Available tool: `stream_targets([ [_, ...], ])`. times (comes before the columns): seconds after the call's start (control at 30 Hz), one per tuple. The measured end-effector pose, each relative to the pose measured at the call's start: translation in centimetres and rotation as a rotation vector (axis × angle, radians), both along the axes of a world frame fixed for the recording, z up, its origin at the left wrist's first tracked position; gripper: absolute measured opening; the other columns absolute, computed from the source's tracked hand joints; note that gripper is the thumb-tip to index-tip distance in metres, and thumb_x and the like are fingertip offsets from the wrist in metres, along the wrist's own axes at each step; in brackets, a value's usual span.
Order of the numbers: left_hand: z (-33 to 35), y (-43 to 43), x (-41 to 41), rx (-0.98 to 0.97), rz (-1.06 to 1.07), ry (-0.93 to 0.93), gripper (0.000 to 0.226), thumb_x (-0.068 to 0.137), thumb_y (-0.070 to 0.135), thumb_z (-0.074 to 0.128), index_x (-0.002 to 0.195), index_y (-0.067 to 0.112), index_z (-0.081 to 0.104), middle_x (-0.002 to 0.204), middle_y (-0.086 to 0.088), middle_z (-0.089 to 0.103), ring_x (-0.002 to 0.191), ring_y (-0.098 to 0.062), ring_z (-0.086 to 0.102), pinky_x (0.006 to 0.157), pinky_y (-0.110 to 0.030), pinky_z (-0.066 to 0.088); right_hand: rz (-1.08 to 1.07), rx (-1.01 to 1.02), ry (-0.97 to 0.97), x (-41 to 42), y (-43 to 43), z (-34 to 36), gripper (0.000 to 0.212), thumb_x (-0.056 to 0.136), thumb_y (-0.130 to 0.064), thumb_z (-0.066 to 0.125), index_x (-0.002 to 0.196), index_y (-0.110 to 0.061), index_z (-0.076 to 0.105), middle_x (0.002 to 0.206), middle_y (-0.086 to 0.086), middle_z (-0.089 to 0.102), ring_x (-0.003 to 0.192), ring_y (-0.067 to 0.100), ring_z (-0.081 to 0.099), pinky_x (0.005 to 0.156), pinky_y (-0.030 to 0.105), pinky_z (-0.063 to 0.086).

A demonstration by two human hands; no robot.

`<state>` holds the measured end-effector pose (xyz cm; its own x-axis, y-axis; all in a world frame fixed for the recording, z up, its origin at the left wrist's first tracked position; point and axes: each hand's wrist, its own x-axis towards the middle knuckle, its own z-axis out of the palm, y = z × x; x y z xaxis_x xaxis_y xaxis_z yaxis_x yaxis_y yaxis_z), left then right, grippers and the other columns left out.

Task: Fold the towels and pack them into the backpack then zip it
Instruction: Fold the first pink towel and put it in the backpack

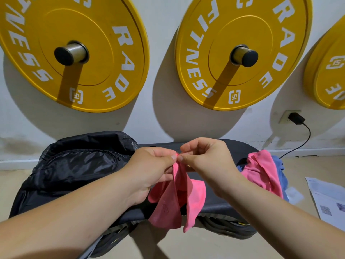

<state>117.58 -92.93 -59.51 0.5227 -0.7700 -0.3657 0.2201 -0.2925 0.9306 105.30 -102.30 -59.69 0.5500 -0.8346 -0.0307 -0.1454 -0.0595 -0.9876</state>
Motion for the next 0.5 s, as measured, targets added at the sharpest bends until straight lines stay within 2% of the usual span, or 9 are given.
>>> stream_targets([
  [0.1,-0.1,0.2,0.3,-0.022,-0.045,0.02,0.016,0.09,0.003,0.072,0.104,0.007,0.076,0.107,-0.021,0.076,0.086,-0.024,0.07,0.086,-0.036,0.058,0.046,0.06,-0.043,-0.3,0.1,0.2,0.019,0.085,0.01,0.067,0.093,-0.006,0.072,0.08,0.016,0.077,0.071,0.029,0.074,0.071,0.039,0.065],
  [0.17,-0.2,0.5,0.3,-0.043,-0.057,-0.021,0.018,0.081,0.001,0.079,0.098,0.005,0.077,0.102,-0.02,0.077,0.082,-0.027,0.07,0.082,-0.038,0.056,0.1,0.15,-0.07,-0.4,0.3,0.8,0.026,0.083,0.013,0.064,0.102,-0.004,0.069,0.087,0.02,0.078,0.074,0.029,0.075,0.069,0.035,0.064],
  [0.27,-0.6,0.7,0.4,-0.023,0.009,-0.16,0.019,0.076,0.004,0.085,0.093,0.007,0.077,0.088,-0.017,0.077,0.072,-0.022,0.071,0.075,-0.035,0.058,0.193,0.253,-0.085,-0.5,0.5,1.2,0.042,0.07,0.008,0.066,0.111,-0.004,0.065,0.095,0.027,0.076,0.083,0.039,0.075,0.077,0.041,0.064],
  [0.33,-0.7,0.6,0.7,-0.015,0.029,-0.221,0.014,0.082,0.005,0.081,0.094,0.01,0.078,0.086,-0.013,0.078,0.069,-0.018,0.069,0.074,-0.034,0.057,0.214,0.265,-0.086,-0.6,0.2,1.1,0.043,0.07,0.006,0.065,0.113,-0.003,0.064,0.097,0.027,0.075,0.095,0.044,0.073,0.088,0.047,0.061],
  [0.4,-0.5,0.4,1.1,-0.026,0.017,-0.278,0.009,0.089,0.005,0.074,0.093,0.013,0.077,0.088,-0.011,0.078,0.07,-0.016,0.066,0.072,-0.031,0.056,0.207,0.25,-0.089,-0.7,-0.4,0.8,0.038,0.075,0.008,0.063,0.111,-0.003,0.065,0.099,0.025,0.076,0.093,0.038,0.075,0.087,0.045,0.06],
  [0.5,0.2,0.4,1.7,-0.062,-0.047,-0.366,0.012,0.097,0.008,0.063,0.095,0.014,0.073,0.091,-0.012,0.079,0.079,-0.019,0.069,0.08,-0.036,0.058,0.16,0.005,0.0,-0.8,-1.3,0.2,0.032,0.084,0.006,0.069,0.11,-0.012,0.071,0.106,0.008,0.078,0.092,0.018,0.072,0.081,0.036,0.059],
])
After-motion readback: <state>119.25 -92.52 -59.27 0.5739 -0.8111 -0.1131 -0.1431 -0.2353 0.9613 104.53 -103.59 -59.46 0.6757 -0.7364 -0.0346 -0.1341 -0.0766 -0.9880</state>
